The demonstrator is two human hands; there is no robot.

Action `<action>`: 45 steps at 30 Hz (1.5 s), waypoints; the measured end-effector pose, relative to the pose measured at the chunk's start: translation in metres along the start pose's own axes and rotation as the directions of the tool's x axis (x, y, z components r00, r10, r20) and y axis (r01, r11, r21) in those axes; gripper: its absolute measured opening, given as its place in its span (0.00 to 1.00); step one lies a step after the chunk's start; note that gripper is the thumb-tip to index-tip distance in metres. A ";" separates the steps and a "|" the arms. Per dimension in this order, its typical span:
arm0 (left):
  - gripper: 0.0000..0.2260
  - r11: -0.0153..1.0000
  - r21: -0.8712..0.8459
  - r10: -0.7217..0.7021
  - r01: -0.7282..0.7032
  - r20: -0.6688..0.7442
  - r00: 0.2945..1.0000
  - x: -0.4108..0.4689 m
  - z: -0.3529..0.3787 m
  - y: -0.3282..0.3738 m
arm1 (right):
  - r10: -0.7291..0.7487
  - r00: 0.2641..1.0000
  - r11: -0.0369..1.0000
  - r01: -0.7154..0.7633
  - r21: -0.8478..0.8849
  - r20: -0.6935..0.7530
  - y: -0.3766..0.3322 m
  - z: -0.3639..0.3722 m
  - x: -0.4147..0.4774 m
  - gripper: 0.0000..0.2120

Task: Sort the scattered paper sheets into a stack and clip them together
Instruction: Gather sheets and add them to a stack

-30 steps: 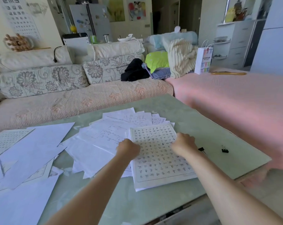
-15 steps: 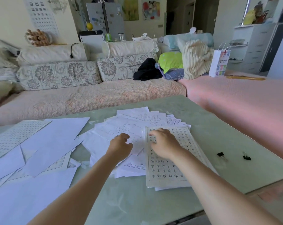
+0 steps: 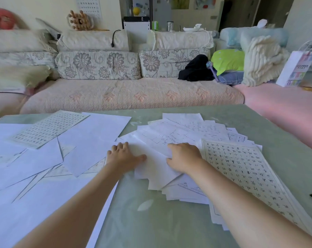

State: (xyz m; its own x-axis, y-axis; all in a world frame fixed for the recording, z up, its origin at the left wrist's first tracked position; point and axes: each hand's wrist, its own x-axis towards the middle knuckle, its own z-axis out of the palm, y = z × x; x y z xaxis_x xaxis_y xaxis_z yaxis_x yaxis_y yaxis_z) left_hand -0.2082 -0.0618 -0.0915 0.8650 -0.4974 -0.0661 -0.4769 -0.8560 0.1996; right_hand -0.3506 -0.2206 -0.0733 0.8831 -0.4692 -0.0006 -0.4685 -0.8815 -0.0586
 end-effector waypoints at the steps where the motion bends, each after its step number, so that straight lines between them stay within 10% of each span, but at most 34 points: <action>1: 0.42 1.000 -0.016 0.015 -0.015 0.017 1.000 0.006 0.000 -0.001 | -0.021 0.999 1.000 0.021 -0.017 -0.025 -0.004 -0.001 -0.002 0.07; 8: 0.26 0.922 -0.372 0.074 -0.108 -0.107 0.992 0.006 0.001 0.014 | 0.091 0.968 0.963 -0.026 0.267 -0.235 -0.005 -0.006 0.001 0.14; 12: 0.21 0.453 -0.891 0.028 0.027 0.045 0.999 -0.008 -0.011 0.019 | -0.054 0.994 0.879 0.091 0.468 -0.092 -0.029 -0.009 -0.001 0.09; 14: 0.10 0.375 -0.920 -0.016 0.113 0.115 0.993 -0.011 -0.018 0.013 | -0.143 0.990 0.790 0.113 0.602 0.002 -0.044 -0.008 -0.005 0.10; 18: 0.12 0.453 -0.874 -0.135 0.173 0.125 0.983 -0.018 -0.032 -0.018 | -0.188 0.973 0.638 0.020 0.770 0.131 -0.049 -0.015 -0.010 0.19; 30: 0.24 0.955 -0.111 -0.291 0.274 -0.184 0.939 -0.051 -0.052 -0.120 | -0.128 0.945 0.974 0.062 0.219 0.301 -0.030 -0.009 -0.050 0.49; 33: 0.27 0.986 0.114 -0.091 0.123 -0.252 0.964 -0.056 -0.046 -0.116 | -0.117 0.946 0.981 0.062 0.186 0.303 -0.032 -0.010 -0.053 0.48; 37: 0.26 0.906 -0.138 0.408 -0.400 0.034 0.912 -0.069 -0.033 -0.082 | -0.123 0.945 0.977 0.061 0.205 0.304 -0.034 -0.011 -0.056 0.46; 40: 0.31 0.910 0.002 0.401 -0.415 0.254 0.880 -0.076 -0.024 -0.067 | -0.114 0.948 0.980 0.059 0.189 0.296 -0.037 -0.013 -0.057 0.39; 45: 0.27 0.968 0.018 0.243 -0.249 0.156 0.957 -0.069 -0.033 -0.076 | -0.105 0.992 0.977 0.089 0.193 0.072 -0.034 -0.007 -0.057 0.15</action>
State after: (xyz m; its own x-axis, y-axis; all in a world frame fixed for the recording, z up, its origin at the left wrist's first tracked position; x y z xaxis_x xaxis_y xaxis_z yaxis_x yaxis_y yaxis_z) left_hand -0.2262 0.0417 -0.0696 0.6879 -0.7062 -0.1675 -0.6798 -0.7077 0.1923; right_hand -0.3846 -0.1641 -0.0639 0.9270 -0.3692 -0.0665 -0.3737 -0.8931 -0.2504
